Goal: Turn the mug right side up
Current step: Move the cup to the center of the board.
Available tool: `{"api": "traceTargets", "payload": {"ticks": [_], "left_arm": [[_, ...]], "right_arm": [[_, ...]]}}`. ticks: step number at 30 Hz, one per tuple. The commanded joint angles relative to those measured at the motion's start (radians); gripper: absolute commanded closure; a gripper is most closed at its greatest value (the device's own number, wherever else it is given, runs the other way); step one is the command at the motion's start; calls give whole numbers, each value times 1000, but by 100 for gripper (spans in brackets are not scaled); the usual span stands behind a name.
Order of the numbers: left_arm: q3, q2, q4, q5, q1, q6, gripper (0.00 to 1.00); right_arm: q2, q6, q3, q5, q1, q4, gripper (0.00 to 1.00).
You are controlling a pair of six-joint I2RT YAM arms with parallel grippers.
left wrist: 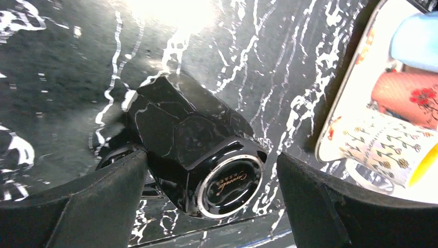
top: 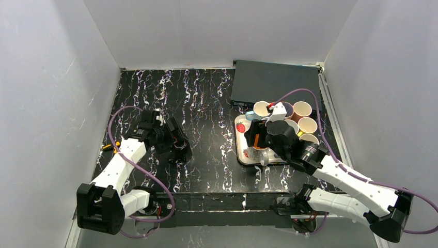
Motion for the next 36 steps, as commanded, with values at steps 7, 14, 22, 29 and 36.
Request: {"api": "traceTargets", "payload": {"ticks": [7,14,22,29,36], "left_arm": [[-60,-60,126,217,-50,-81,7],[-89,-83,129,198,-104,-46,9],[-119,-39,169,110,-192,16,17],[-132,-48,224,-9,-327,52,28],[-98,-50,180,-183,-402,54,50]], "right_arm": [[7,7,-1,-10,-1,43,21],[21,26,-12,-28,-1,54,22],[46,30,-4,-43,0,75,22],[47,29,-6,-37,-2,74,22],[53,25,0,-25,-2,72,22]]}}
